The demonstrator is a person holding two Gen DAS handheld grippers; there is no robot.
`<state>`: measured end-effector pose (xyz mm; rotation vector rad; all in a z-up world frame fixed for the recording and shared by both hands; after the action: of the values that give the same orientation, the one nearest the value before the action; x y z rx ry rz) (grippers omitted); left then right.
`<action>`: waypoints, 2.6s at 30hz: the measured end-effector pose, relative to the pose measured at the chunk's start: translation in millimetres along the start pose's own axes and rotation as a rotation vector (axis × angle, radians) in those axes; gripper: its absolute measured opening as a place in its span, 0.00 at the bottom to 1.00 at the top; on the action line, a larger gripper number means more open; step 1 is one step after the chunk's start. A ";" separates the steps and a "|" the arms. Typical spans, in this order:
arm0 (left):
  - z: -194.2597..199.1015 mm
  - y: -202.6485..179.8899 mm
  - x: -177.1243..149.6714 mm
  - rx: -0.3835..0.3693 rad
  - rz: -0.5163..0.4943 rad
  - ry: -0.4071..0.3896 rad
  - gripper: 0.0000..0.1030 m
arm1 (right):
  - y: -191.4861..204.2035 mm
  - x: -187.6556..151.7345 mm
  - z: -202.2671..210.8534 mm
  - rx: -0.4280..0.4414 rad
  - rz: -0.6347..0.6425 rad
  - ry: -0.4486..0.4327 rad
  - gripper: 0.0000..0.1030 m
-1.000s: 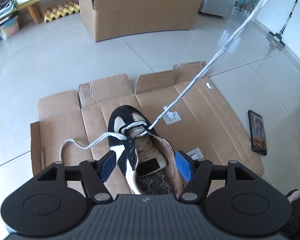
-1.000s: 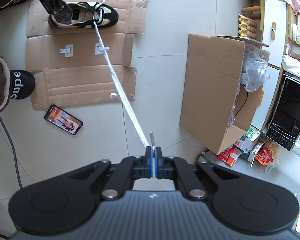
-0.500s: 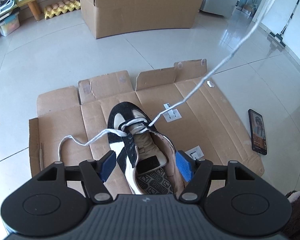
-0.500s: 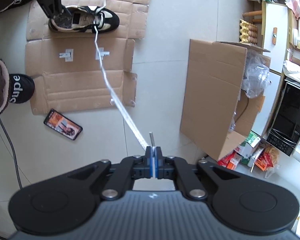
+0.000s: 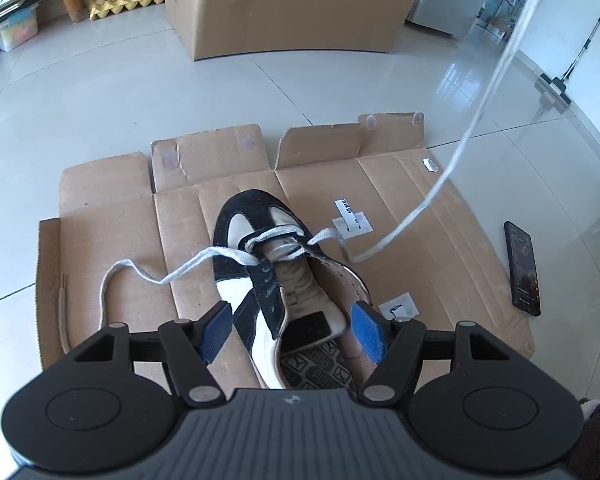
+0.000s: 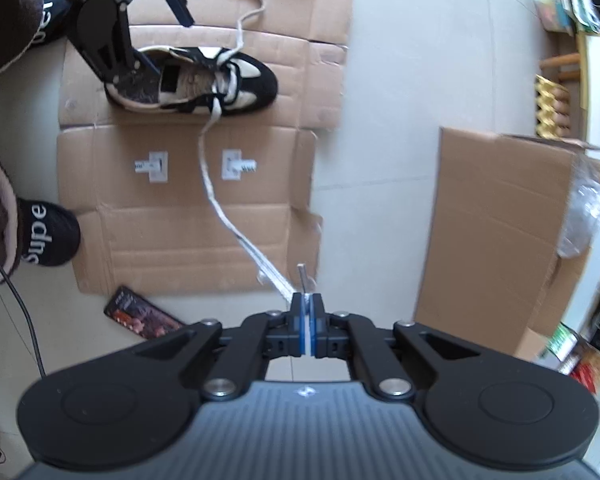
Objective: Lace up shoes with both hands
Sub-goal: 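Pull the white lace end up and away from the sneaker with the right tool, then bring the right tool down to the sneaker lacing beside the left tool, then grasp the white lace at the eyelets with the left tool while the right tool holds it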
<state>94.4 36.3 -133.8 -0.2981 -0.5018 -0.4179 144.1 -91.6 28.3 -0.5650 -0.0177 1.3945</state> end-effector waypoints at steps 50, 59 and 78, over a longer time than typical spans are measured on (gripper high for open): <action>-40.1 47.4 -3.0 0.011 0.141 -0.033 0.18 | 58.6 133.6 -174.8 0.555 -0.613 -0.575 0.02; -37.6 43.0 -1.9 0.015 0.116 -0.035 0.18 | 57.3 138.2 -177.4 0.552 -0.579 -0.554 0.02; -29.4 38.5 -3.9 -0.073 0.128 -0.021 0.26 | 56.3 145.6 -162.3 0.511 -0.546 -0.611 0.02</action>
<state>120.6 60.2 -167.0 -0.4031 -0.4858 -0.3096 175.7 -11.7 -179.8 0.2927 -0.2787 0.9330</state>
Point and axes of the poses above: each gripper's, at about its wrist camera, not at the fingertips, and z roughly against the way its jaws point, y to its left, x to its top, the point moved 6 cm from there along -z, roughly the way its jaws point, and after that the axes turned 1 degree about x, right-handed, at the moved point
